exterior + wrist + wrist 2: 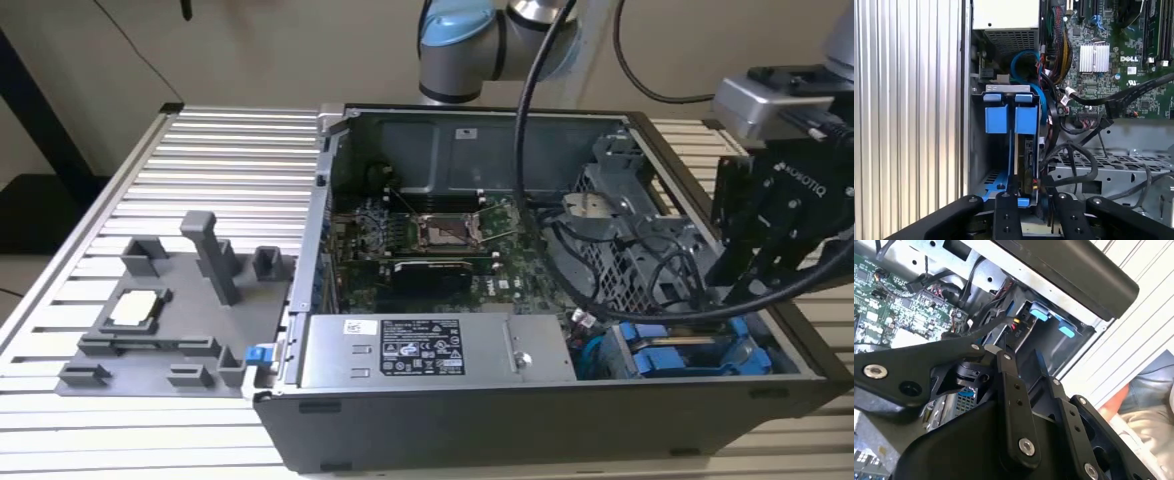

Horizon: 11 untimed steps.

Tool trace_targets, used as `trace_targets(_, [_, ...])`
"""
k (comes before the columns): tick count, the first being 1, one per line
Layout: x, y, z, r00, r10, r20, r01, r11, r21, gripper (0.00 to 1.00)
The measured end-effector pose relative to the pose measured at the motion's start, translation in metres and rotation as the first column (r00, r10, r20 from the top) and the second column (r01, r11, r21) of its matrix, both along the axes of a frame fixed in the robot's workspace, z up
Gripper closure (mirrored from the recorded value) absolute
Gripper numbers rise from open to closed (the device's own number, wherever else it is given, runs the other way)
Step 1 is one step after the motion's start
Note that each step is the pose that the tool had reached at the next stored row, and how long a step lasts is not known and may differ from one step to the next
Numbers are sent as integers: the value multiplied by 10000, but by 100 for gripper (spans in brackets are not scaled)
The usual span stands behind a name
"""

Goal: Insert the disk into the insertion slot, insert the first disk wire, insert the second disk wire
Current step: 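Insert the first disk wire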

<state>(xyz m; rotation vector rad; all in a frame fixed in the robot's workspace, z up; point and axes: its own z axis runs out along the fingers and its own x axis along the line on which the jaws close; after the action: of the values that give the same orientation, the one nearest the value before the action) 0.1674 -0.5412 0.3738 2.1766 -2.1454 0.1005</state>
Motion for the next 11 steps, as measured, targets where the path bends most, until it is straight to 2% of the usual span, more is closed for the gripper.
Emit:
trace_targets(5, [1,0,227,10000,1,0,-1,10000,-2,67])
trace_targets(6, [1,0,254,10000,1,0,-1,10000,-2,67])
trace_targets(11, [1,0,258,10000,1,0,-1,10000,2,67])
